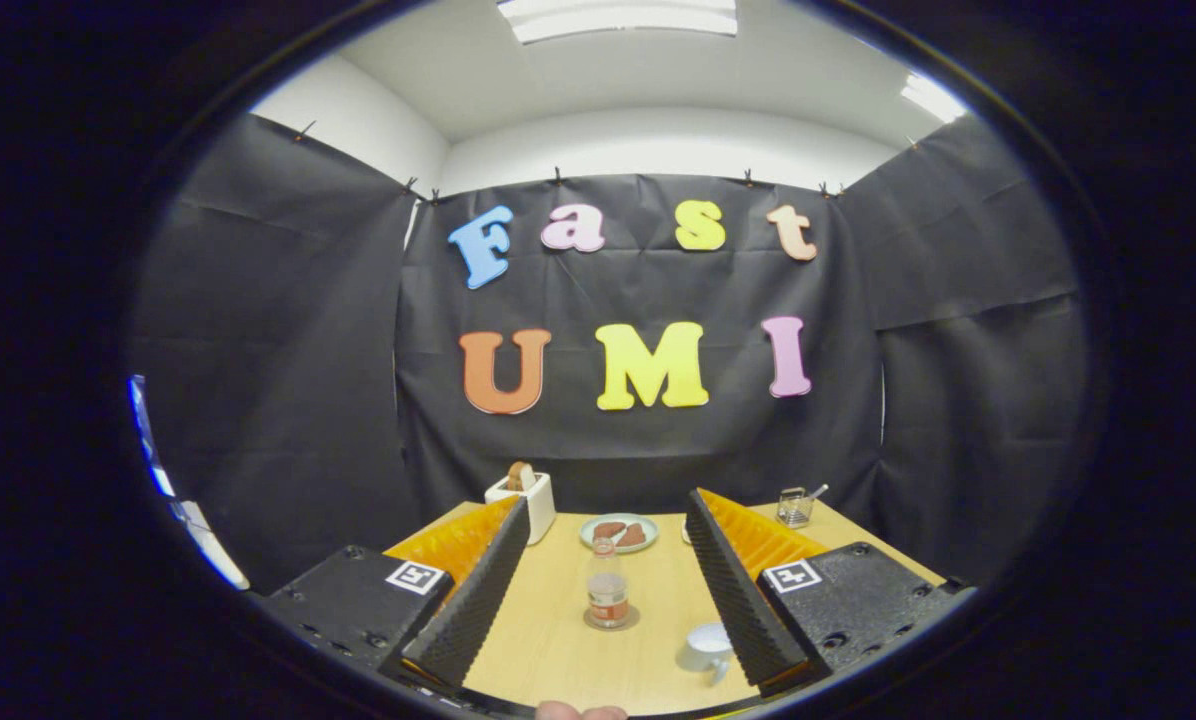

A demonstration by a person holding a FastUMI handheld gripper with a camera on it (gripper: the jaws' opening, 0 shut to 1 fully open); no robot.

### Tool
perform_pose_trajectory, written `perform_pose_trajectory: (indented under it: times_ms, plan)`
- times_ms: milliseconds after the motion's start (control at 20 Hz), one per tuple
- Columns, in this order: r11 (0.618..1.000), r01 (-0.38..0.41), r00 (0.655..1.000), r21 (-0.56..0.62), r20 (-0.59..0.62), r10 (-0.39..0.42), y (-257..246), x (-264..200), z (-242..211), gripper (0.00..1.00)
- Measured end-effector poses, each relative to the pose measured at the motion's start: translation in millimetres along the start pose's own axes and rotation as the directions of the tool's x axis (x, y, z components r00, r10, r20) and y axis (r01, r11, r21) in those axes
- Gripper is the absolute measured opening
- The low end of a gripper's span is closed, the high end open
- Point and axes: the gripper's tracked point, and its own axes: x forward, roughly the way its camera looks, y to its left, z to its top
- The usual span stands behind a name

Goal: Take the bottle from table, then pour the juice into the cup, finally place the bottle on the coaster

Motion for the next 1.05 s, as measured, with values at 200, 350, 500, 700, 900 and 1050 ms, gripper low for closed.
perform_pose_trajectory:
  times_ms: [200, 350, 500, 700, 900, 1050]
  plan:
    - [1.0, -0.017, 0.999, 0.02, 0.03, 0.017, -10, -24, 14, 1.0]
    - [0.999, -0.021, 0.999, 0.046, 0.034, 0.019, -18, -34, 15, 1.0]
    - [0.999, -0.015, 1.0, 0.051, 0.025, 0.014, -24, -35, 15, 1.0]
    - [0.998, -0.016, 1.0, 0.055, 0.028, 0.015, -26, -33, 16, 0.99]
    - [0.998, -0.029, 0.999, 0.053, 0.03, 0.027, -24, -31, 15, 0.99]
    - [0.998, -0.038, 0.999, 0.045, 0.032, 0.036, -21, -32, 17, 0.99]
